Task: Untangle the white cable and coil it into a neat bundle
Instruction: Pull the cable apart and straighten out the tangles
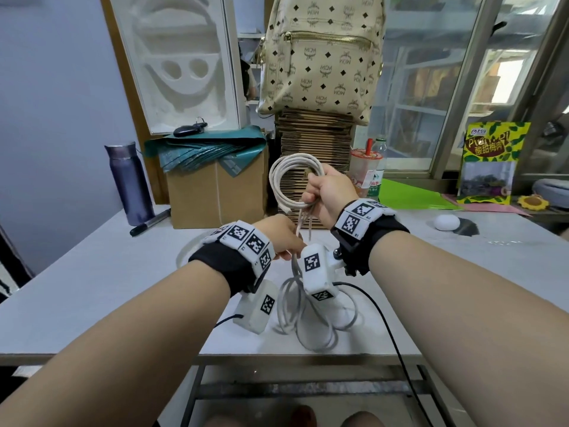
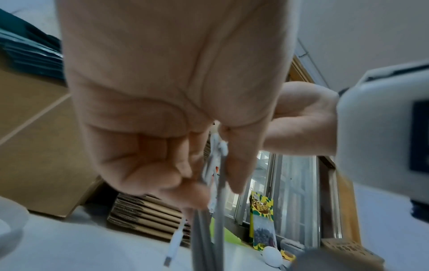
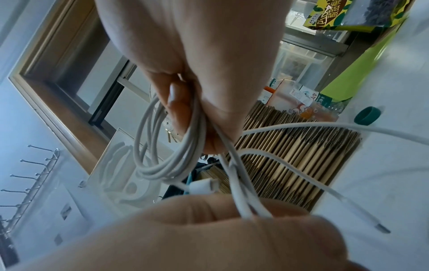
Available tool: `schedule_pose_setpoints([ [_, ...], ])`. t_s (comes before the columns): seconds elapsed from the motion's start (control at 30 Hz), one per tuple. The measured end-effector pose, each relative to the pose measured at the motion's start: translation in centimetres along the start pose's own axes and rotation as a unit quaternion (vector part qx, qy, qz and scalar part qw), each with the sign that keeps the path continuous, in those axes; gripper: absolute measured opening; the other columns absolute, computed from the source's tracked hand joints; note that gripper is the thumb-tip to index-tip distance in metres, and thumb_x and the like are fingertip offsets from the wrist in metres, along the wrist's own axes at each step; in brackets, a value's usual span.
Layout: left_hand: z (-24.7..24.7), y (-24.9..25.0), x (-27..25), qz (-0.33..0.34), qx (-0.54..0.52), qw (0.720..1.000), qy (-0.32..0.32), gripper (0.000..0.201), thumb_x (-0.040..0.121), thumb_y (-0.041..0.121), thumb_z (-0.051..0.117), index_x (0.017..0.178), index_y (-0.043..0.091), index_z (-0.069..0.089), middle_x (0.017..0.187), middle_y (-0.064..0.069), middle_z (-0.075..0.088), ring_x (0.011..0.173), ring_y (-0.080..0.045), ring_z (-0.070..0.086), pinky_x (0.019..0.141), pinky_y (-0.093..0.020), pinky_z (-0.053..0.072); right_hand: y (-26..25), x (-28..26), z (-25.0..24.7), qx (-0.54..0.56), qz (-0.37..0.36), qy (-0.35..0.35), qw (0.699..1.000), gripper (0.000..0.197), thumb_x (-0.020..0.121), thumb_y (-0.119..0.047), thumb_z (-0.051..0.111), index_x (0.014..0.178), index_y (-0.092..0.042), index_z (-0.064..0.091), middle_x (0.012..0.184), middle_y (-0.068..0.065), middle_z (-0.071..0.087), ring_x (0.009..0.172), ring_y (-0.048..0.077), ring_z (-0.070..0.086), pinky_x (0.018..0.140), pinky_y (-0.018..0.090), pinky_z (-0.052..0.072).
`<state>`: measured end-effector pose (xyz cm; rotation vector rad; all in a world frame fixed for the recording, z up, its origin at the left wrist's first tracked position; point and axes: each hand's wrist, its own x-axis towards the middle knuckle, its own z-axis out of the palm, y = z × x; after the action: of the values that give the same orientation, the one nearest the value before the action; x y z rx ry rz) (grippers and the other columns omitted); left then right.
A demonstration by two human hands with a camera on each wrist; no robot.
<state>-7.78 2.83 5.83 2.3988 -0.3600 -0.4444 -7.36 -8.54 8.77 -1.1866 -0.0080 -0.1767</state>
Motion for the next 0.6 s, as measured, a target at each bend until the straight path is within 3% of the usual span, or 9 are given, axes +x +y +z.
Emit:
schedule_pose_setpoints([
  [0.1,0.1,0.5,0.0,-0.031,-0.067,0.997,0.019,0.015,0.095,0.013,0.051,0.086,0.003,0.059,0.052,0.002,0.064,0.052,-0.011,0.06,0.043,-0.017,0.043,-0.3,0.1,-0.2,-0.019,-0.008,-0.002,1.0,0.026,0.098,0.001,0.028,0.088,-0.015,0.047,0.059,-0.004,0.027,0.047,0.007,0.024,0.048,0.019,0.026],
  [0.2,-0.5,1.0,-0.2,-0.044,-0.091,0.994,0.035,0.019,0.099,0.015,0.043,0.098,0.003,0.059,0.082,-0.007,0.068,0.052,-0.013,0.056,0.041,-0.016,0.037,-0.6,0.4,-0.8,-0.033,-0.008,0.003,0.999,0.029,0.098,0.001,0.028,0.084,-0.015,0.048,0.057,-0.004,0.027,0.041,0.006,0.025,0.043,0.018,0.026],
  [0.27,-1.2,0.8,-0.2,-0.045,-0.08,0.994,0.066,0.024,0.1,0.014,0.041,0.097,0.003,0.062,0.098,-0.011,0.072,0.052,-0.011,0.05,0.039,-0.016,0.033,-0.8,0.6,-1.5,-0.052,-0.007,0.018,0.998,0.031,0.098,0.0,0.028,0.079,-0.017,0.047,0.055,-0.005,0.027,0.037,0.005,0.025,0.039,0.017,0.027],
  [0.3,-1.6,0.5,-0.1,-0.05,-0.096,0.991,0.079,0.026,0.1,0.013,0.04,0.09,0.003,0.062,0.094,-0.01,0.074,0.048,-0.01,0.047,0.038,-0.015,0.032,-0.9,0.7,-1.8,-0.06,-0.006,0.027,0.998,0.032,0.099,-0.001,0.029,0.078,-0.018,0.046,0.054,-0.005,0.028,0.037,0.005,0.025,0.038,0.017,0.026],
  [0.4,-2.3,-0.8,0.1,-0.075,-0.183,0.976,0.094,0.035,0.102,0.018,0.036,0.071,0.01,0.052,0.053,0.001,0.069,0.042,-0.007,0.04,0.037,-0.012,0.028,-1.1,0.8,-2.9,-0.045,-0.01,0.054,0.997,0.032,0.099,0.001,0.028,0.077,-0.017,0.045,0.056,-0.004,0.028,0.035,0.004,0.026,0.038,0.016,0.025],
  [0.5,-2.0,-1.0,0.2,-0.089,-0.202,0.972,0.081,0.031,0.102,0.021,0.036,0.08,0.01,0.056,0.042,0.005,0.063,0.049,-0.01,0.039,0.045,-0.018,0.029,-0.8,0.6,-3.1,-0.016,-0.014,0.048,0.999,0.032,0.099,0.002,0.026,0.076,-0.015,0.042,0.058,-0.003,0.024,0.033,0.003,0.024,0.036,0.015,0.024],
  [0.6,-1.7,-0.2,0.2,-0.091,-0.226,0.968,0.061,0.02,0.102,0.019,0.035,0.103,0.007,0.051,0.04,0.003,0.061,0.038,-0.009,0.045,0.043,-0.016,0.033,-0.4,0.5,-2.7,-0.021,-0.013,0.037,0.999,0.032,0.098,0.002,0.027,0.076,-0.015,0.042,0.058,-0.003,0.024,0.035,0.003,0.024,0.037,0.015,0.024],
])
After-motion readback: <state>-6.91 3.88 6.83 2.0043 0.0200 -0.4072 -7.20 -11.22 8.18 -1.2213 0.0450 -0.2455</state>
